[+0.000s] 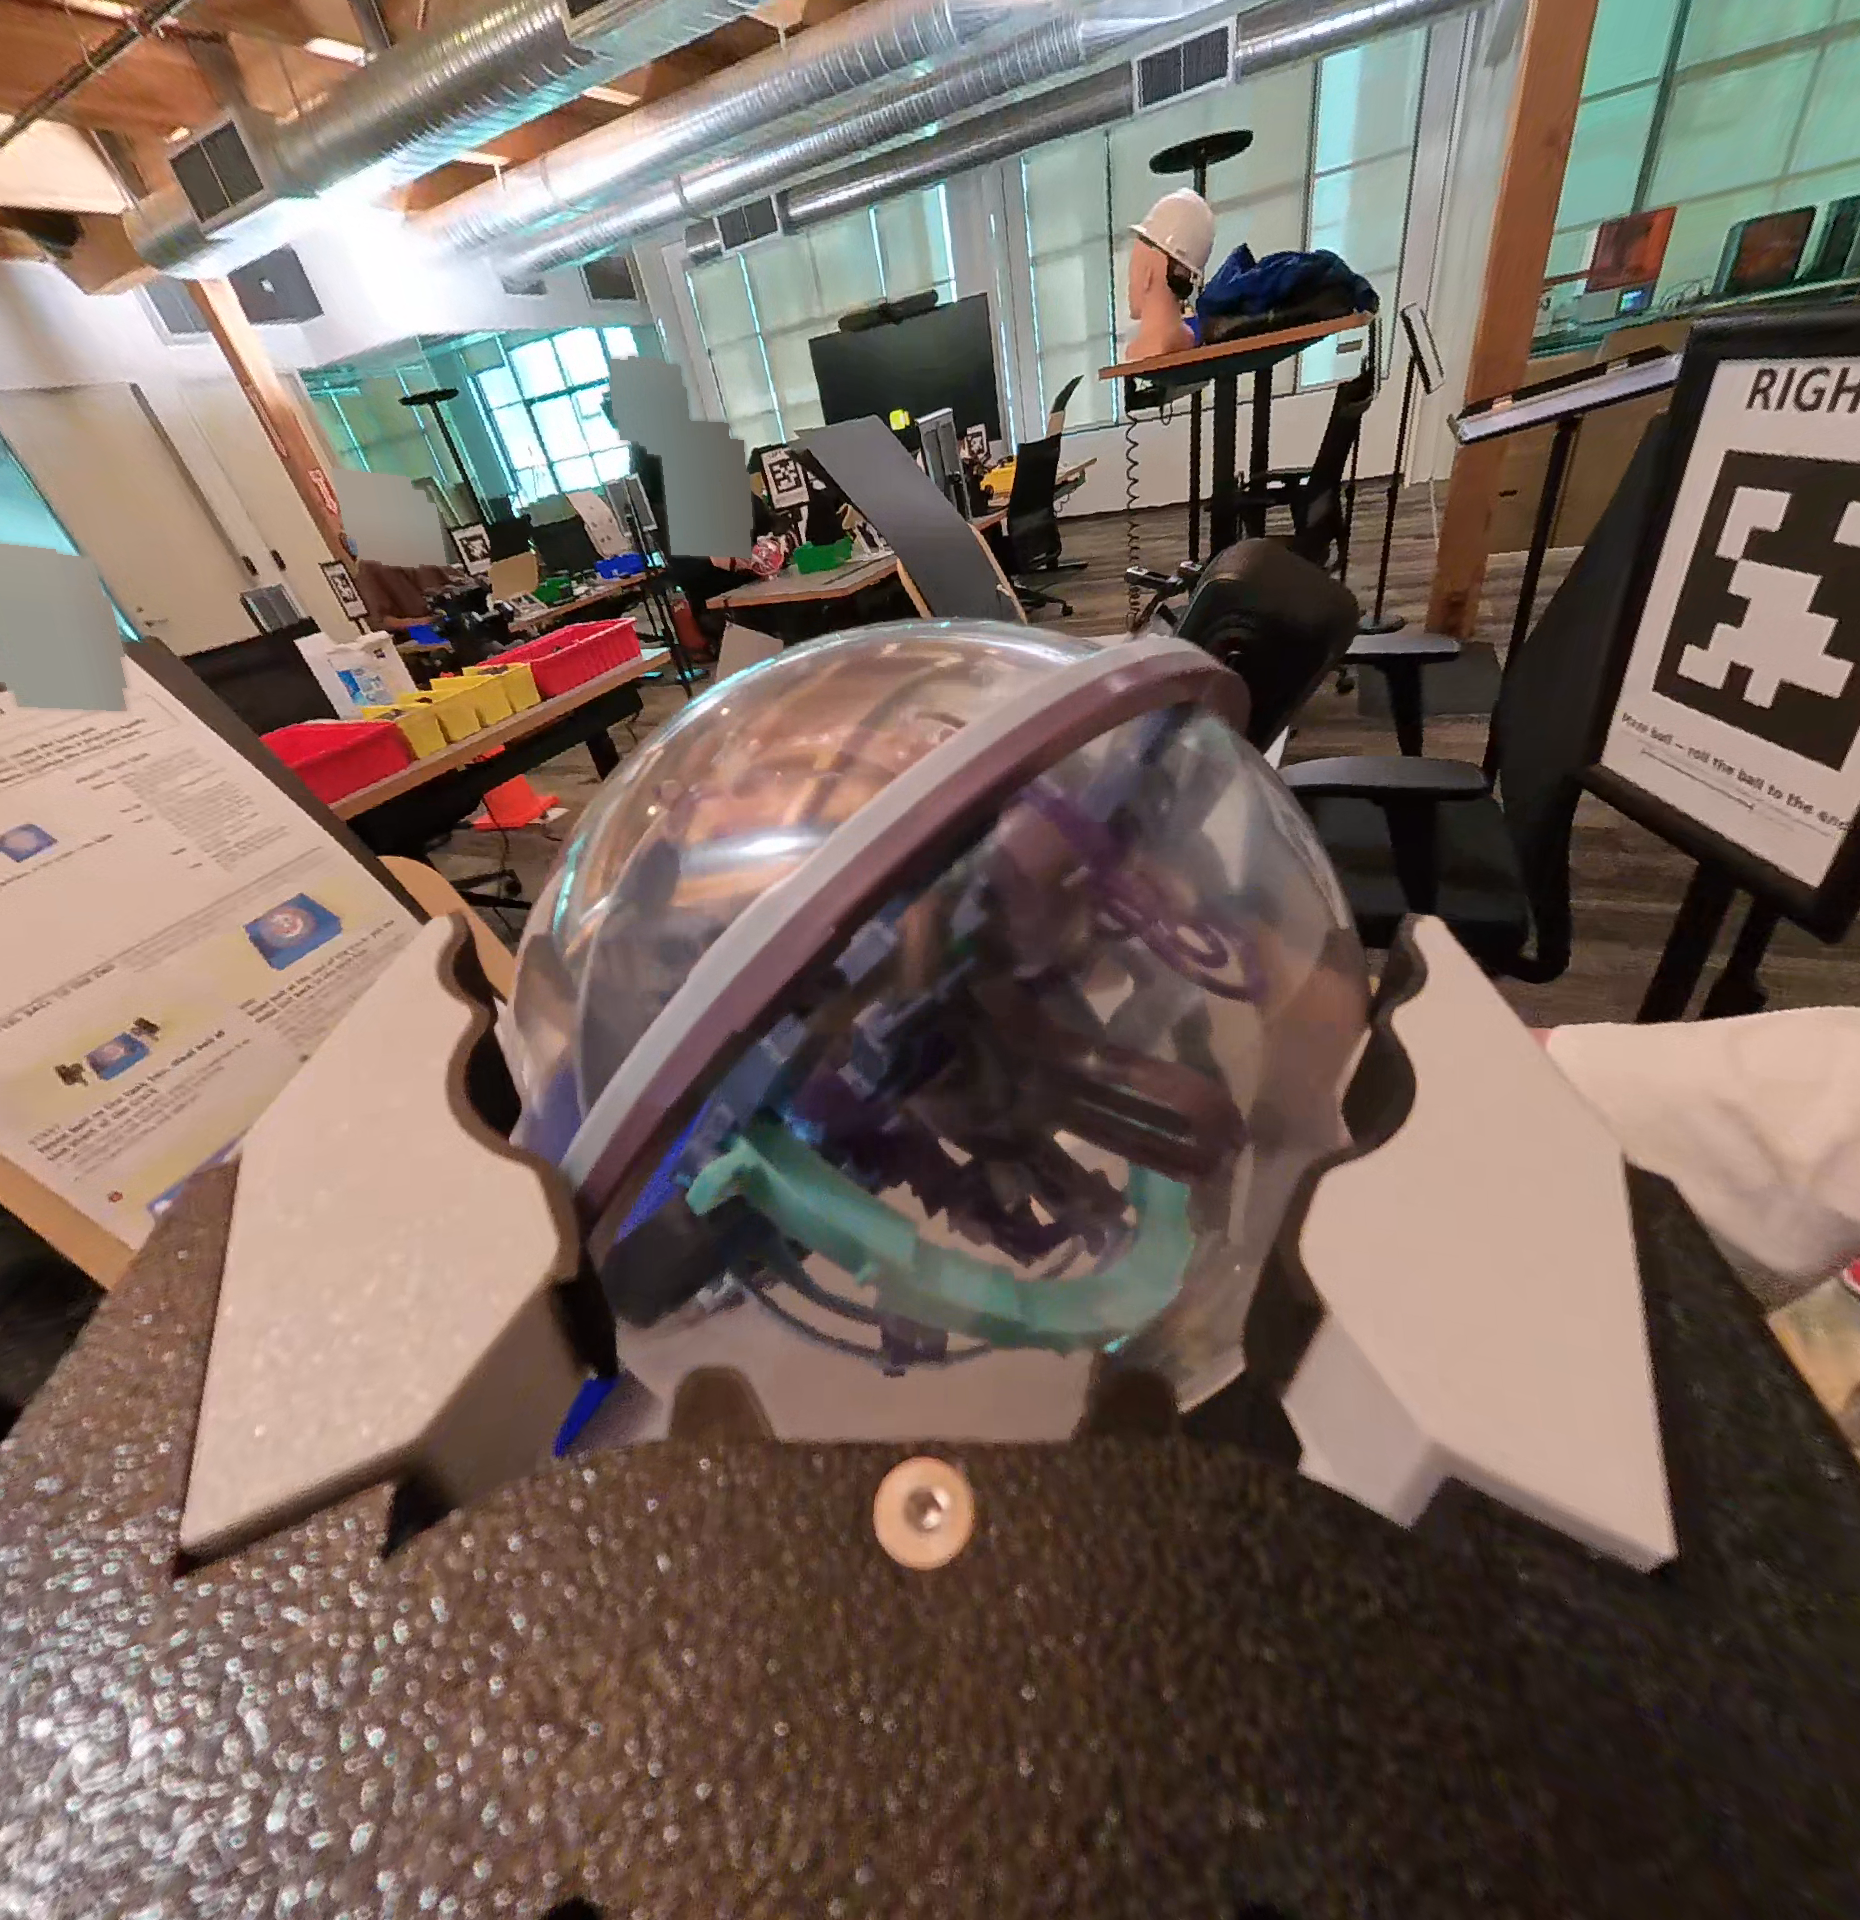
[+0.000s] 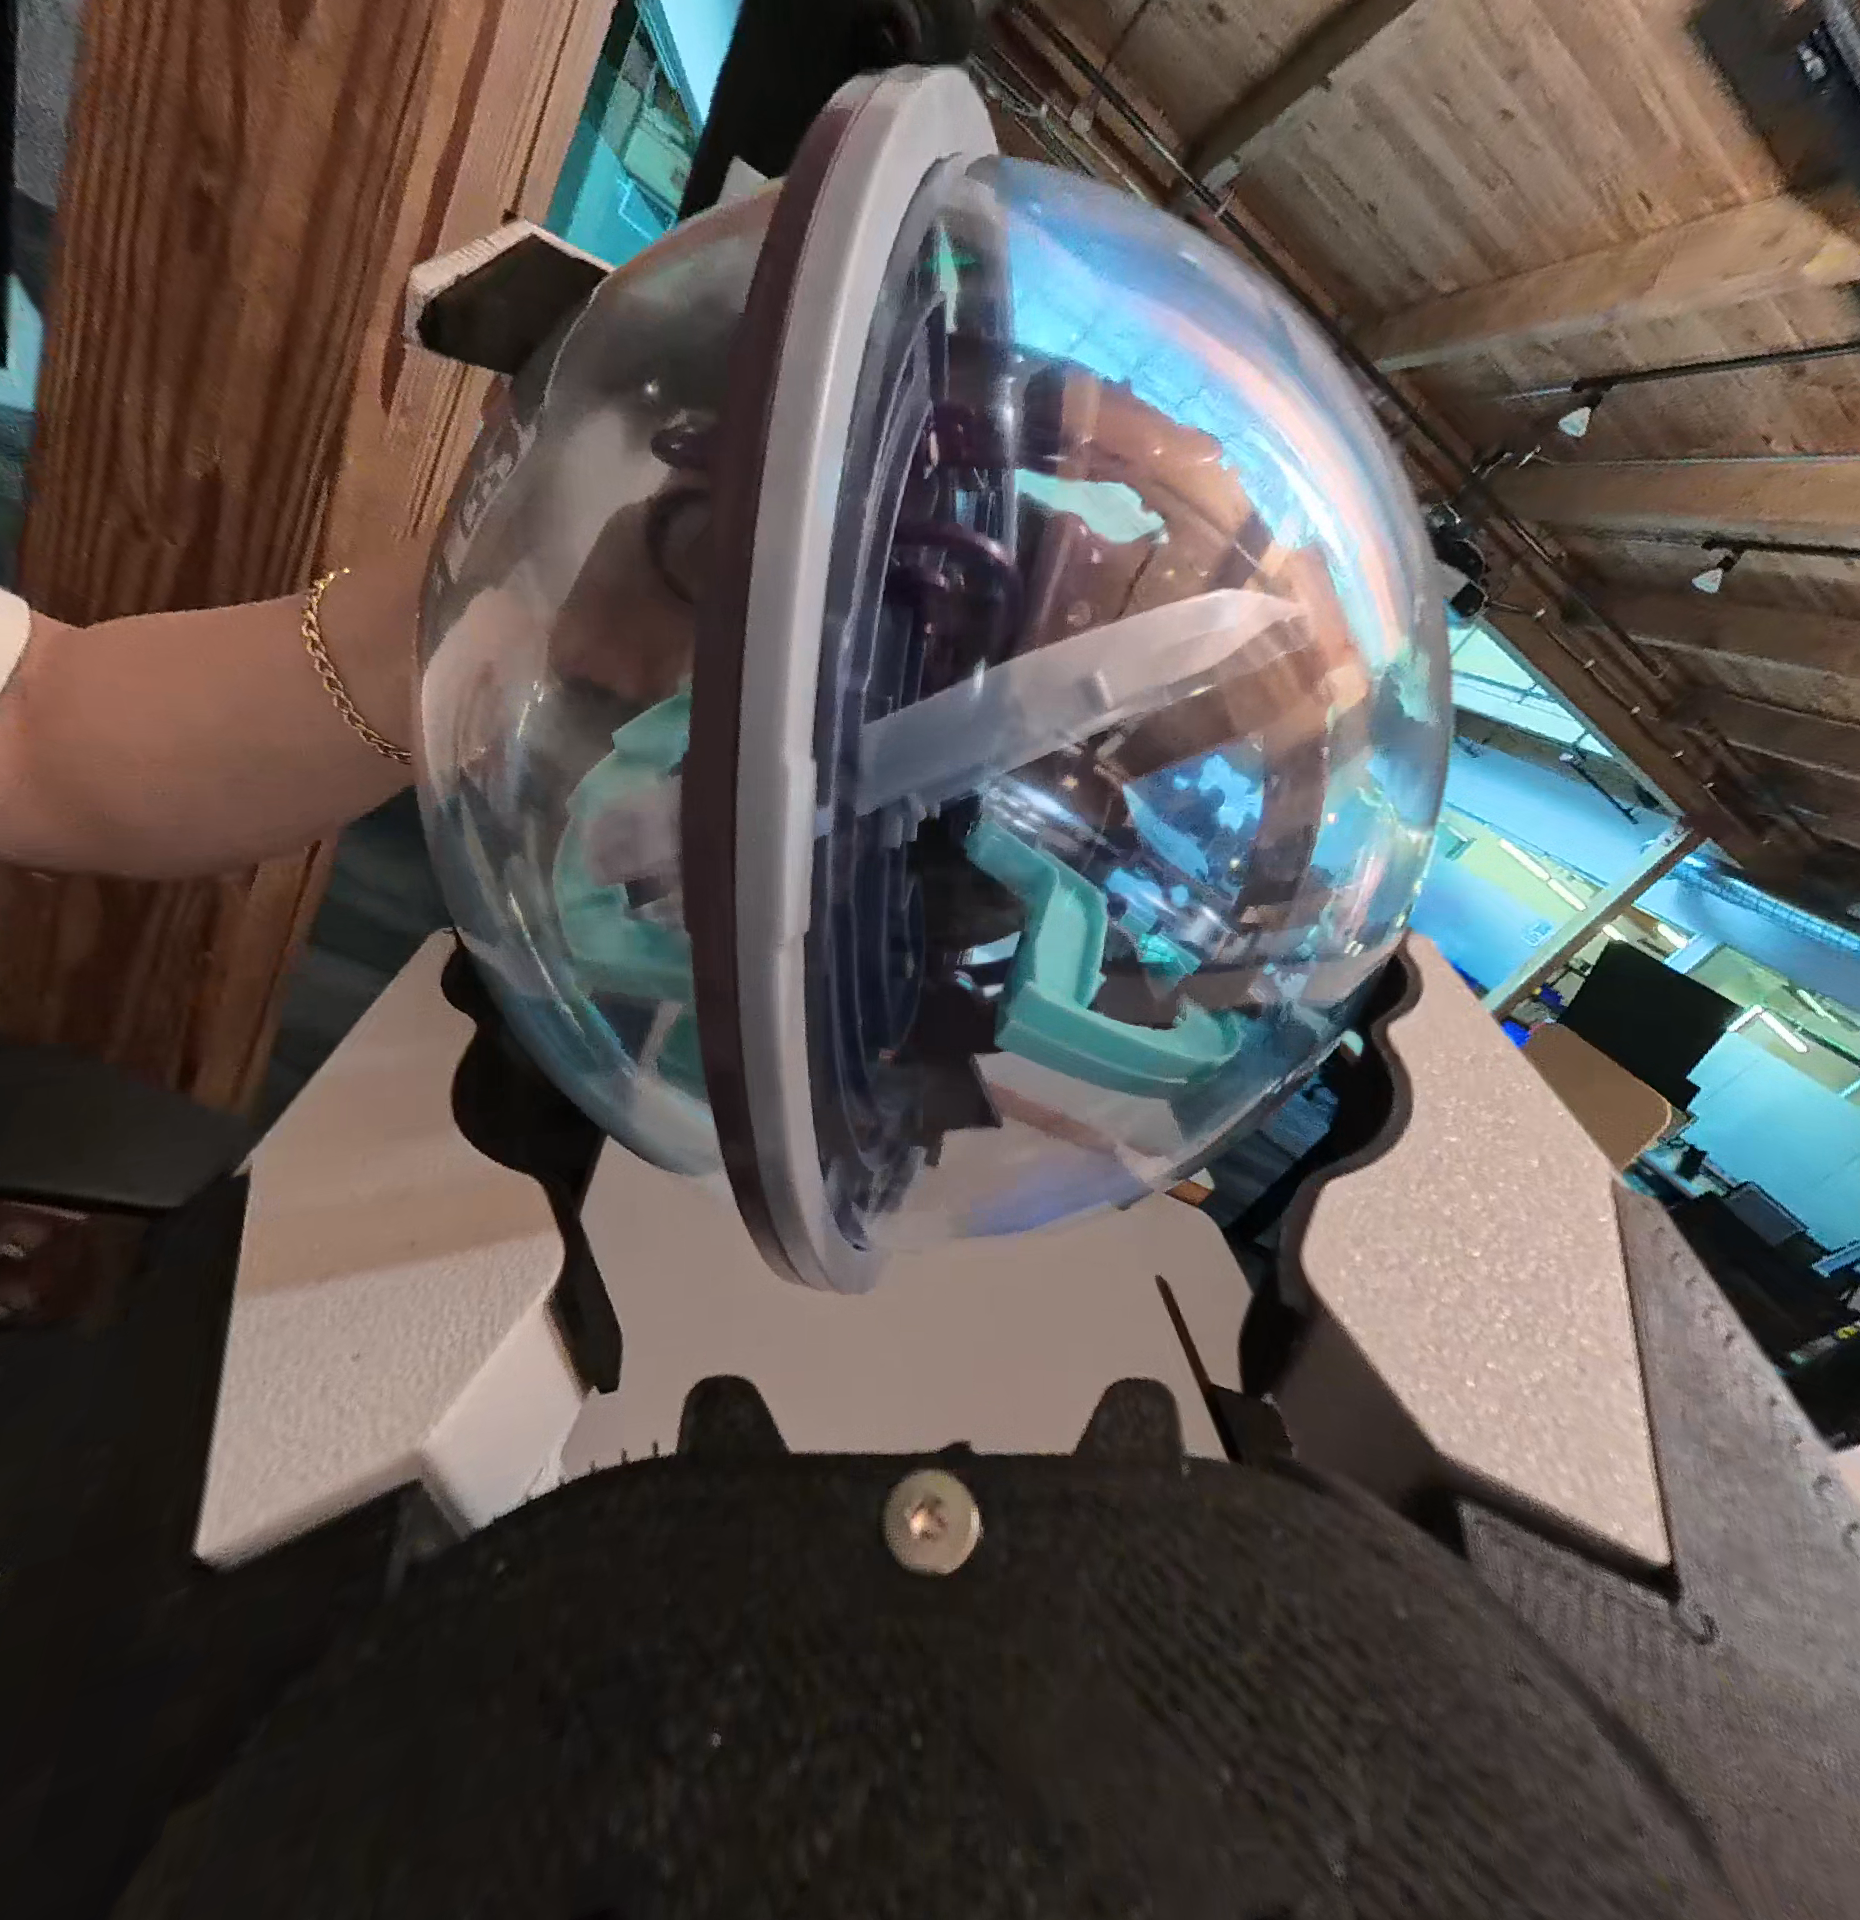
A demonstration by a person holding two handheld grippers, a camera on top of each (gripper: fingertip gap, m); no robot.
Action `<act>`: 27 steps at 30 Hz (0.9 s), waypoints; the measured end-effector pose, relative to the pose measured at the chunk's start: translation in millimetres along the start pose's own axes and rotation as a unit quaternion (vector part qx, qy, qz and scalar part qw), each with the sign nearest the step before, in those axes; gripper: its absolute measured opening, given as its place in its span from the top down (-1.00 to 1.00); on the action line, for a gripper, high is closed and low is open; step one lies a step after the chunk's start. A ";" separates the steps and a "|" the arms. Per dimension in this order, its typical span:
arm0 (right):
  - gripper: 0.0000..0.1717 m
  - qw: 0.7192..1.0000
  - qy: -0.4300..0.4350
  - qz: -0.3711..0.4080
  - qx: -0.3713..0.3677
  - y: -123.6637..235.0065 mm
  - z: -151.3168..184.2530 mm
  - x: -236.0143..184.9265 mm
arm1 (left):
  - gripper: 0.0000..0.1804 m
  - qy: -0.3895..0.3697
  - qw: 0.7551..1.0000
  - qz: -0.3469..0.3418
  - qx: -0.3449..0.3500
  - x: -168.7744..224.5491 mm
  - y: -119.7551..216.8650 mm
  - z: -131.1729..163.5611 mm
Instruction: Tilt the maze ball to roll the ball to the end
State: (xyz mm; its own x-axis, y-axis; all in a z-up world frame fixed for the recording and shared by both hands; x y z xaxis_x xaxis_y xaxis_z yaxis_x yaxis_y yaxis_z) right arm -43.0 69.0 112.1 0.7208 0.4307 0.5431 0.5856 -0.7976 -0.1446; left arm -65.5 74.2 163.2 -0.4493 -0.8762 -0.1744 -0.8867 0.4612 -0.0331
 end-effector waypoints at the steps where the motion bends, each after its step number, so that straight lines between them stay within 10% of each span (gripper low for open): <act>1: -0.83 1.000 0.007 0.001 -0.001 0.1 0.8 0.6 | -0.75 -0.011 1.000 -0.002 0.002 0.4 -0.2 -0.2; 17: -0.84 0.955 0.244 -0.003 0.169 23.8 -121.2 -56.0 | -0.75 -0.241 0.947 0.063 0.201 112.2 30.0 -76.0; 20: -0.85 0.964 0.082 -0.004 0.251 22.6 -120.5 -35.1 | -0.73 -0.187 0.956 0.033 0.222 96.5 23.4 -82.6; 23: -0.83 0.950 -0.215 0.032 0.223 9.8 -49.6 21.2 | -0.75 0.054 0.983 -0.042 0.170 -4.3 -2.9 -38.6; 27: -0.84 0.936 -0.220 0.058 0.268 19.4 -28.4 6.1 | -0.74 0.123 0.969 -0.001 0.213 -1.6 -1.8 5.8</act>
Point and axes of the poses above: each gripper's, where its closed fingertips meet, y back along the fingers, z out of its underside, x = y × z across the jaws, the point moved 2 cm from there along y, back along the fingers, and after that the axes turned 3 degrees about x, right-handed, at the moved point
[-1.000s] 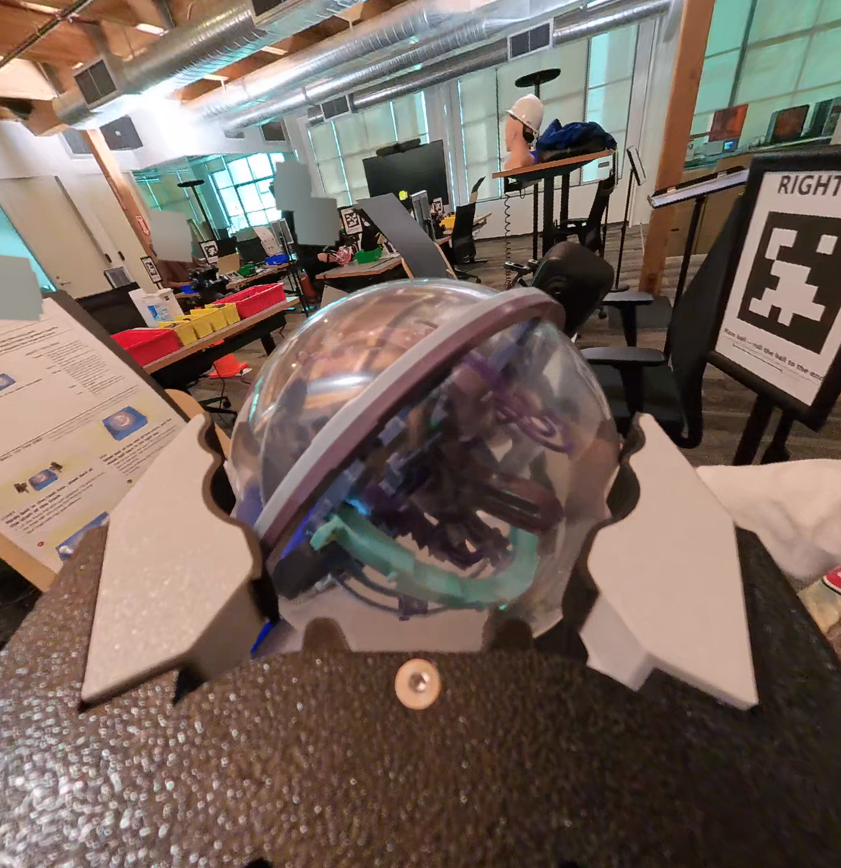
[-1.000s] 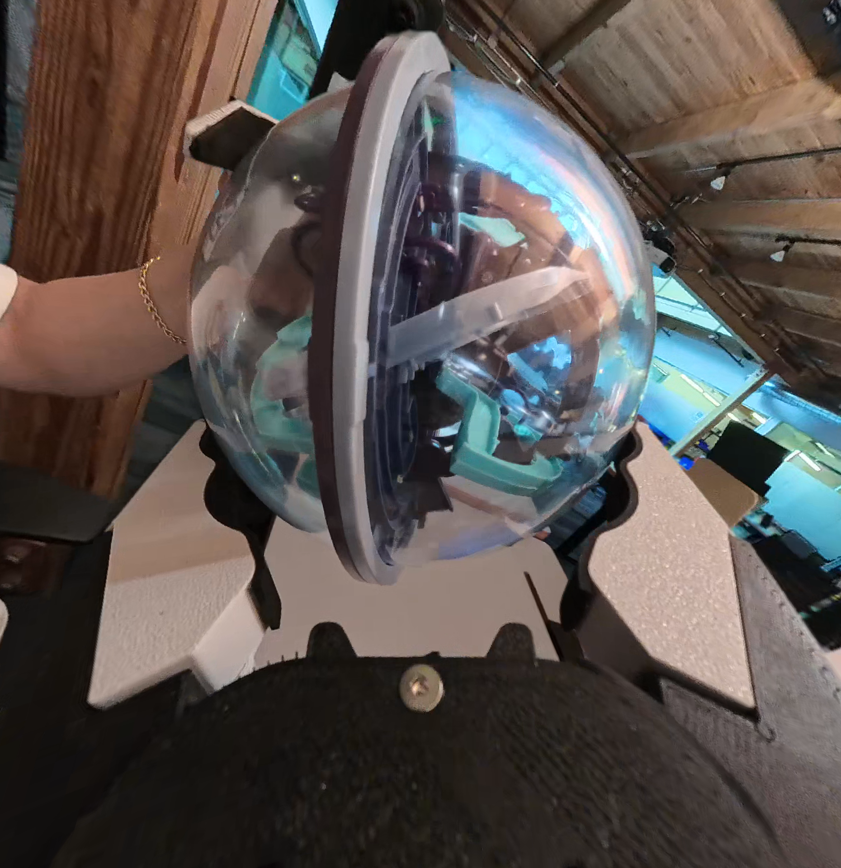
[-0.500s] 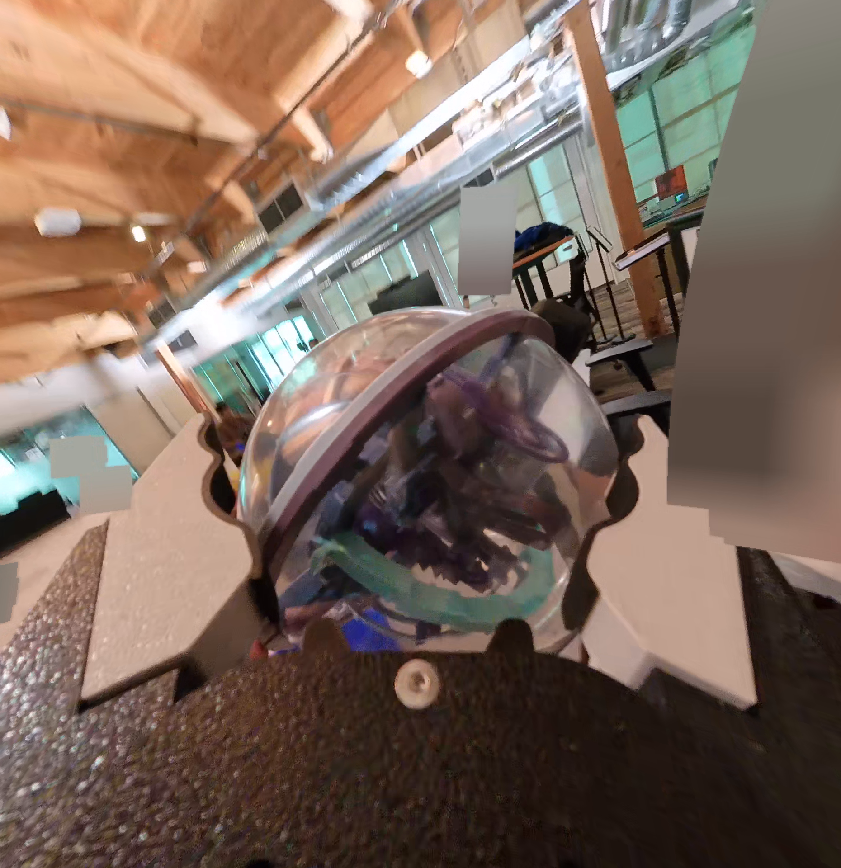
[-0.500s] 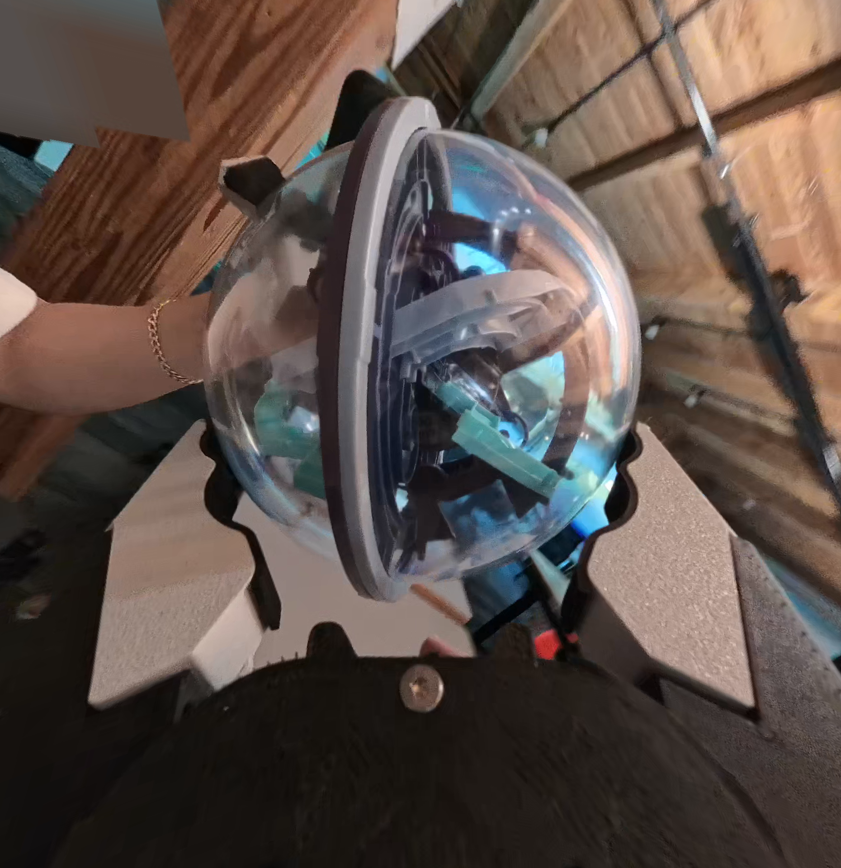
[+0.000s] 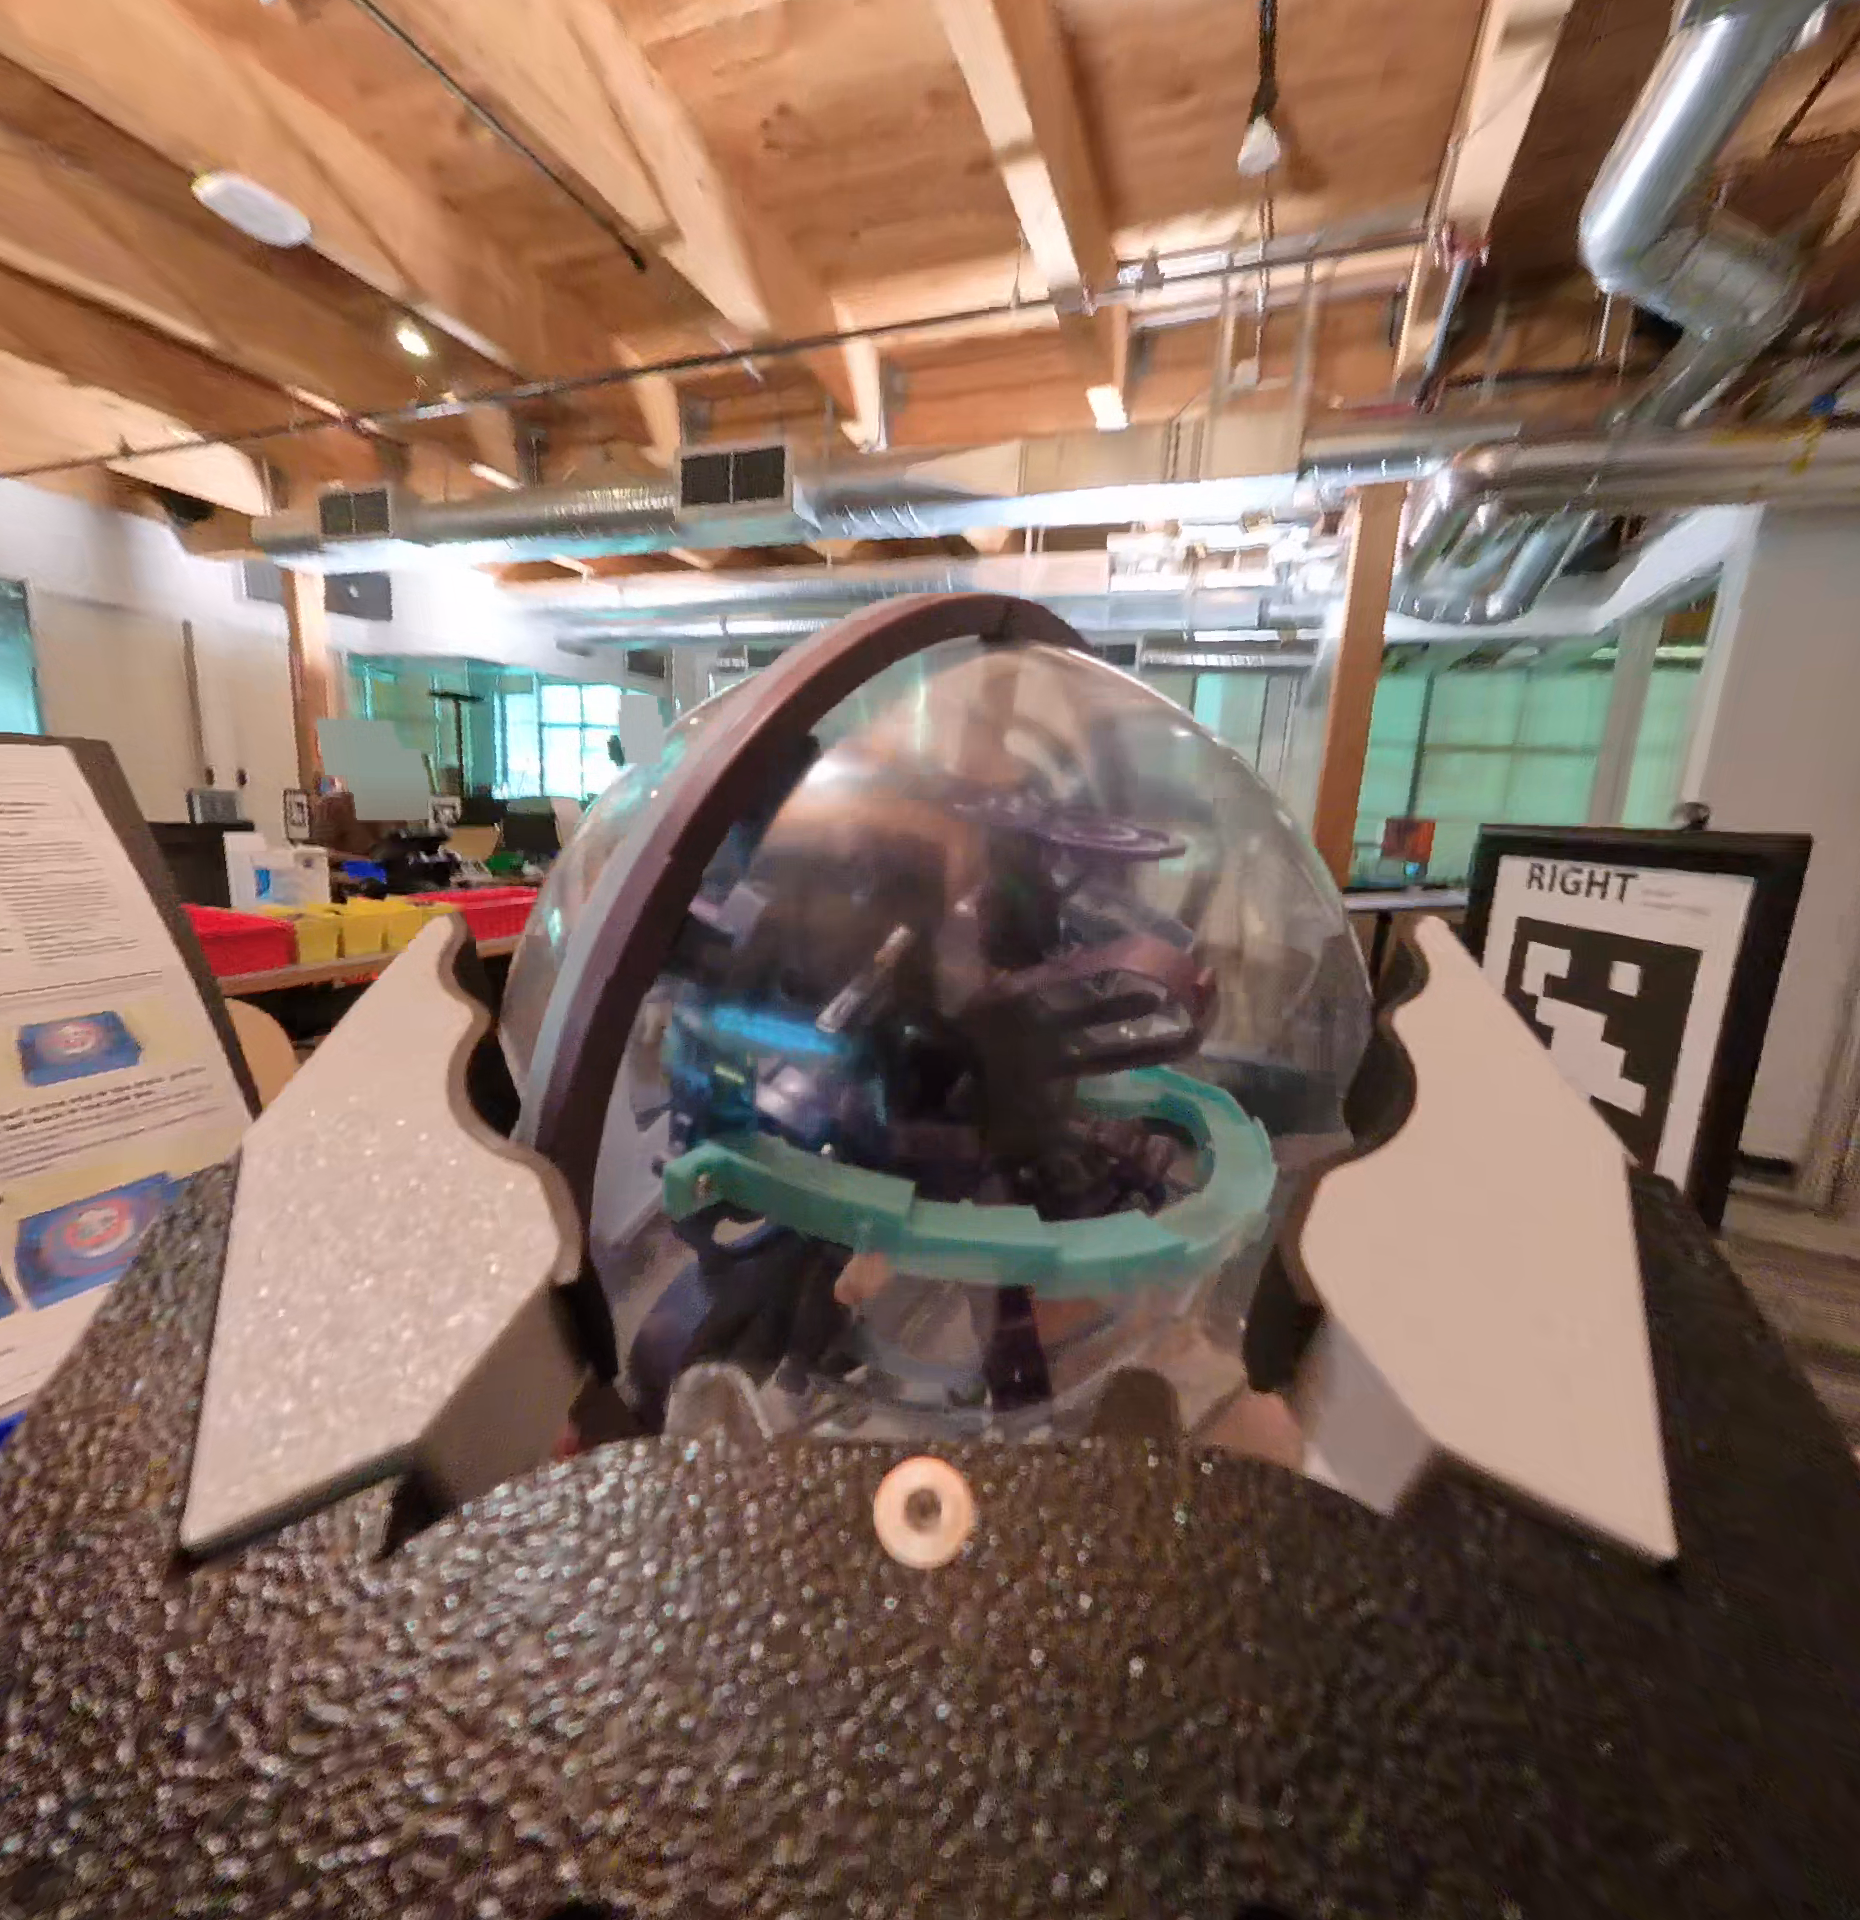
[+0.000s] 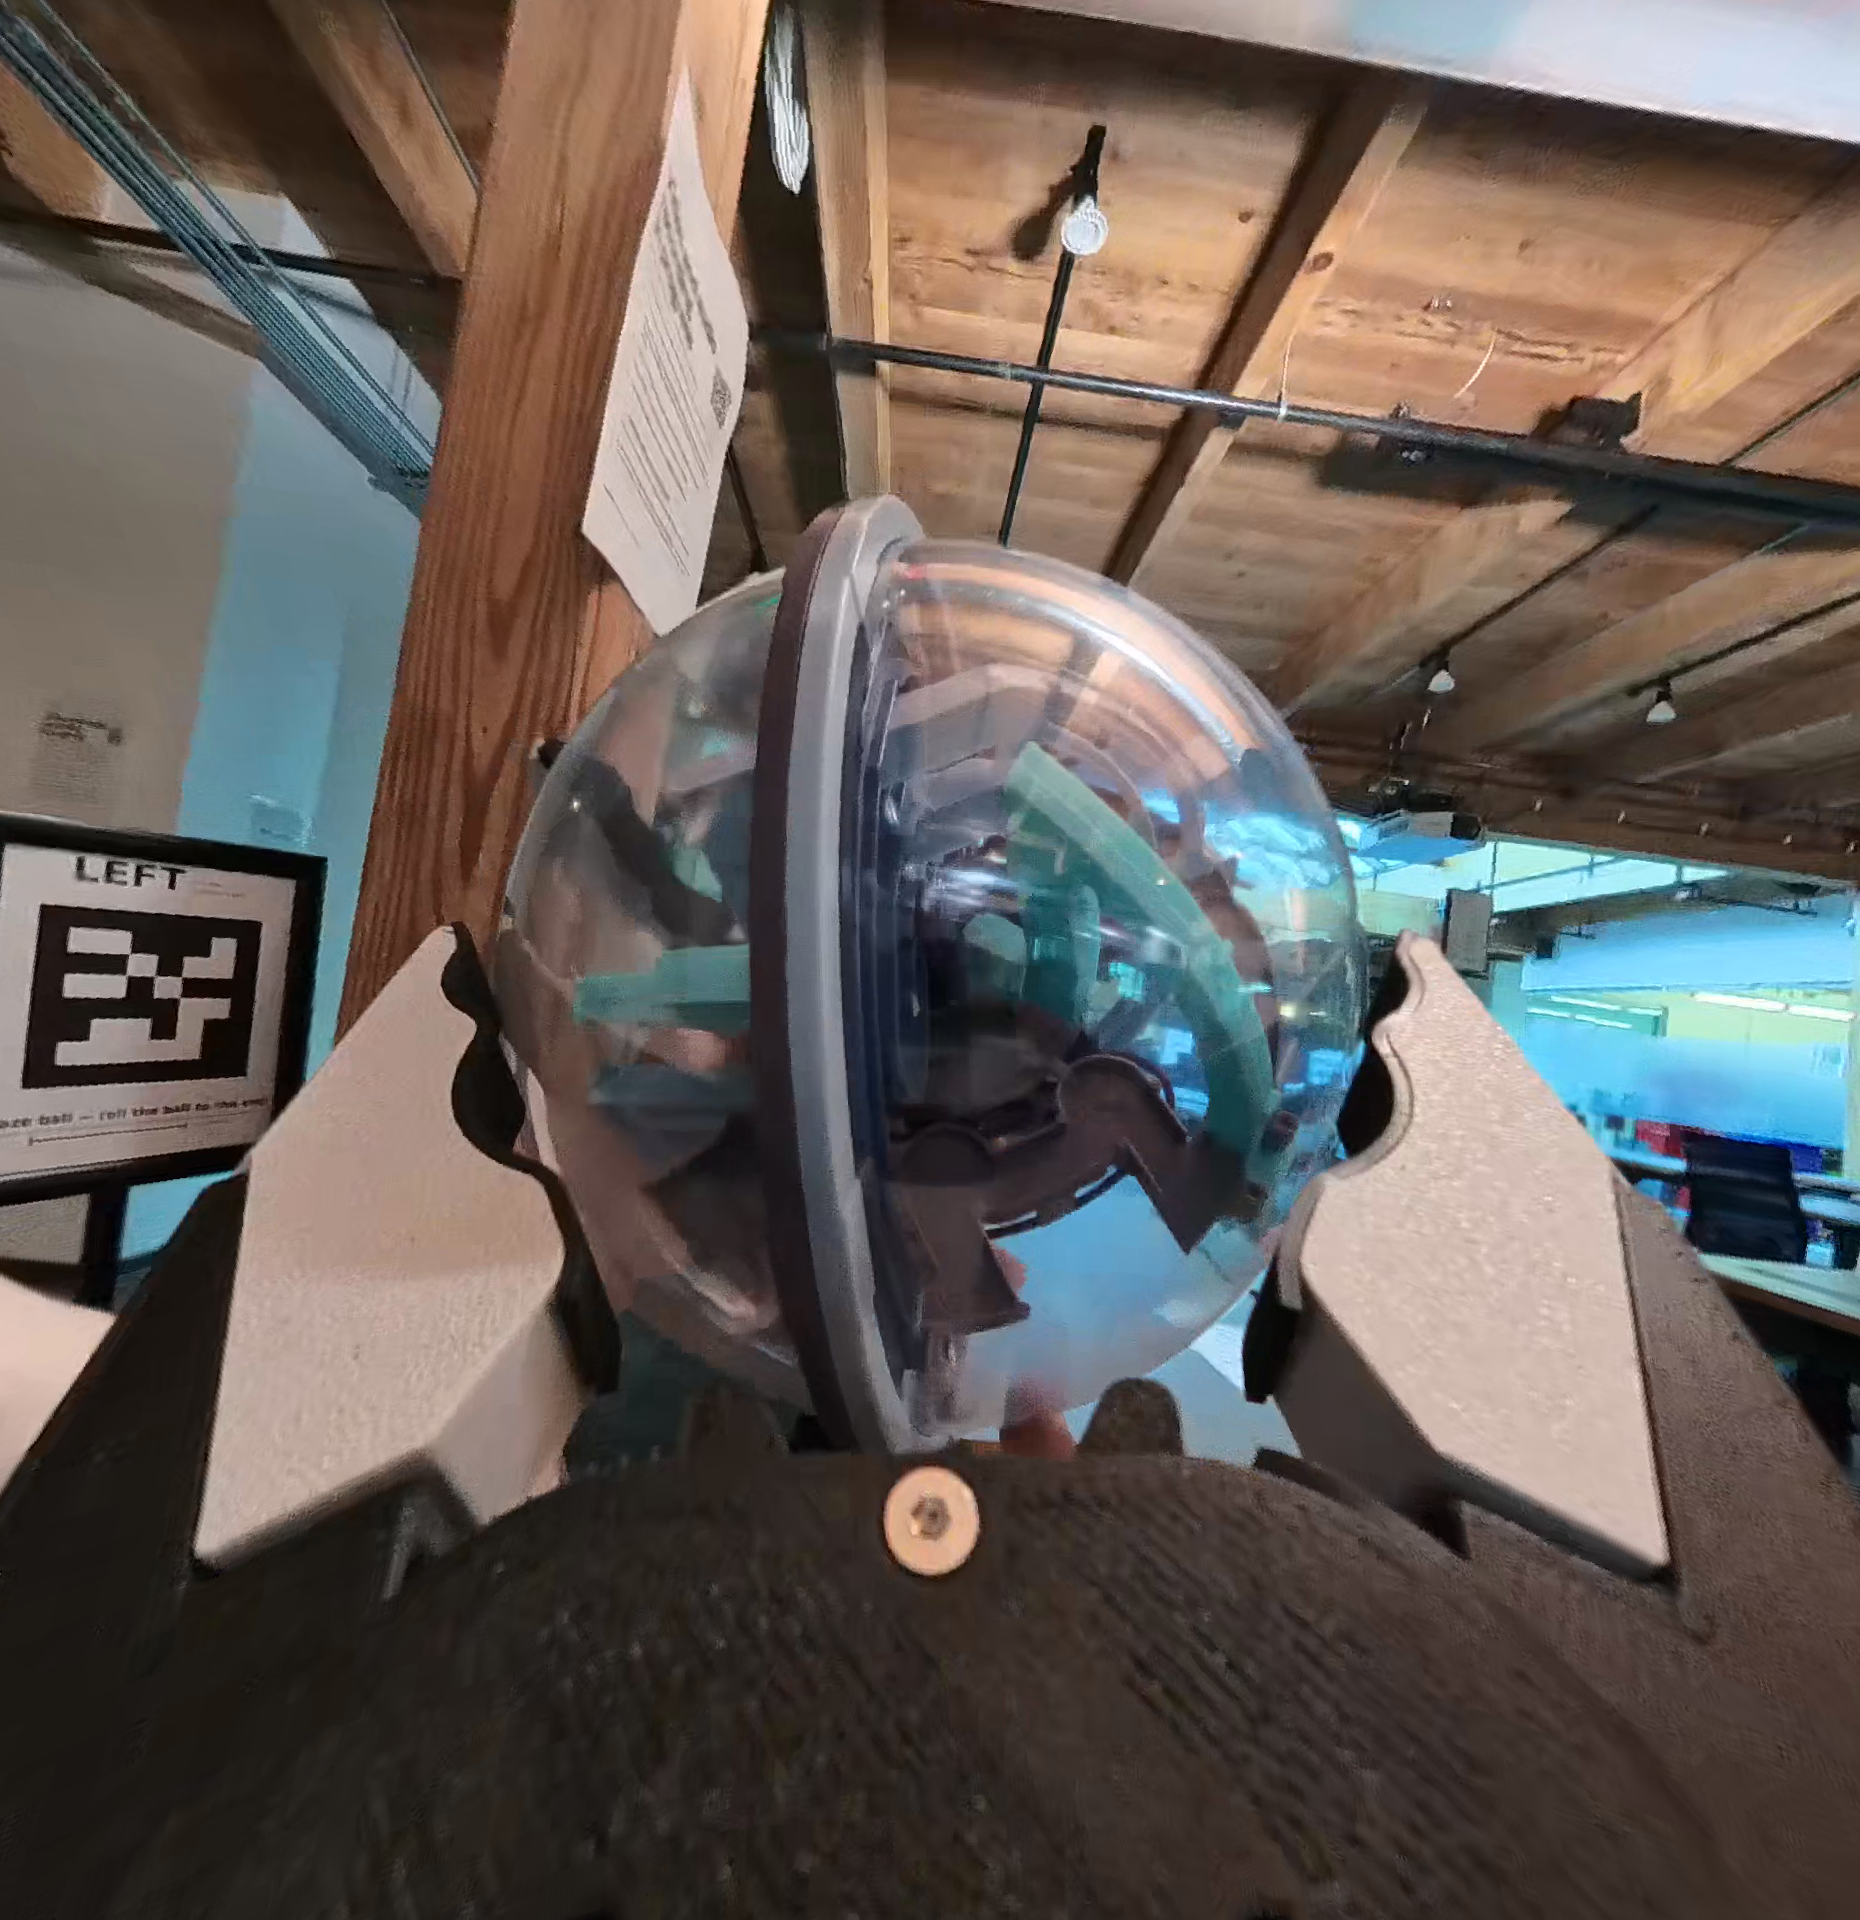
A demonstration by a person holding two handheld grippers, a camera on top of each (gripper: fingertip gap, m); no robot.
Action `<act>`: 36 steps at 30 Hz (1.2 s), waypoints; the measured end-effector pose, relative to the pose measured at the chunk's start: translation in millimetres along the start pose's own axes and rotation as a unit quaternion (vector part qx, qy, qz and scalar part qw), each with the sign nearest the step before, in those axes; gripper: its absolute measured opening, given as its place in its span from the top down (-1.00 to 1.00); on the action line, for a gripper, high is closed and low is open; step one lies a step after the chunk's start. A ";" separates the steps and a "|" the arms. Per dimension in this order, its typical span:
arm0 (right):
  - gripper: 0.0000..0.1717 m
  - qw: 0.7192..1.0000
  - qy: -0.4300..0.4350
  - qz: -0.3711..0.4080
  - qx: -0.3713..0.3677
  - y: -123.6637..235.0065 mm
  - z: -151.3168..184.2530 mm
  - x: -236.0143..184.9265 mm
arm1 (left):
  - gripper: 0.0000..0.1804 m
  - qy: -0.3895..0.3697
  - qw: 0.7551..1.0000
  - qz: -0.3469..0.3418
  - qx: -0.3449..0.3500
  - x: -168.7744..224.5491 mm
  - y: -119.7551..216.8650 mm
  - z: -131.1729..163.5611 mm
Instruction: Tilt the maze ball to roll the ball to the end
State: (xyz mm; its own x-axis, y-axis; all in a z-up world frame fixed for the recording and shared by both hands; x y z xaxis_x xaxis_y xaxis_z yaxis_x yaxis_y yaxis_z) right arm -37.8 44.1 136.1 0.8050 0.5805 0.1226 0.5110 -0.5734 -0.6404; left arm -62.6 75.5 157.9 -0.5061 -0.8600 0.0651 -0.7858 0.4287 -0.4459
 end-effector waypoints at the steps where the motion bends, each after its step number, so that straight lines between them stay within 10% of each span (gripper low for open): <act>1: -0.84 1.000 -0.018 0.005 0.001 2.3 5.1 5.2 | -0.74 0.007 1.000 -0.012 0.012 -6.0 2.9 4.3; 16: -0.80 1.000 0.006 0.003 0.000 4.4 16.1 9.4 | -0.73 -0.021 0.999 -0.032 0.032 -16.3 15.4 8.4; 28: -0.71 0.991 0.135 -0.005 -0.013 -12.8 -35.7 -26.6 | -0.62 -0.272 0.962 -0.011 -0.023 34.0 3.2 -4.3; 36: -0.79 0.991 0.133 0.003 -0.012 -20.7 -41.8 -27.7 | -0.74 -0.191 0.980 0.025 0.049 43.9 3.3 -29.2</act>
Point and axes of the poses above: each gripper's, where its closed fingertips meet, y back along the fingers, z out of its underside, x = y × z across the jaws, the point moved 2 cm from there along y, back along the fingers, and after that the axes turned 3 degrees about x, right-handed, at the moved point
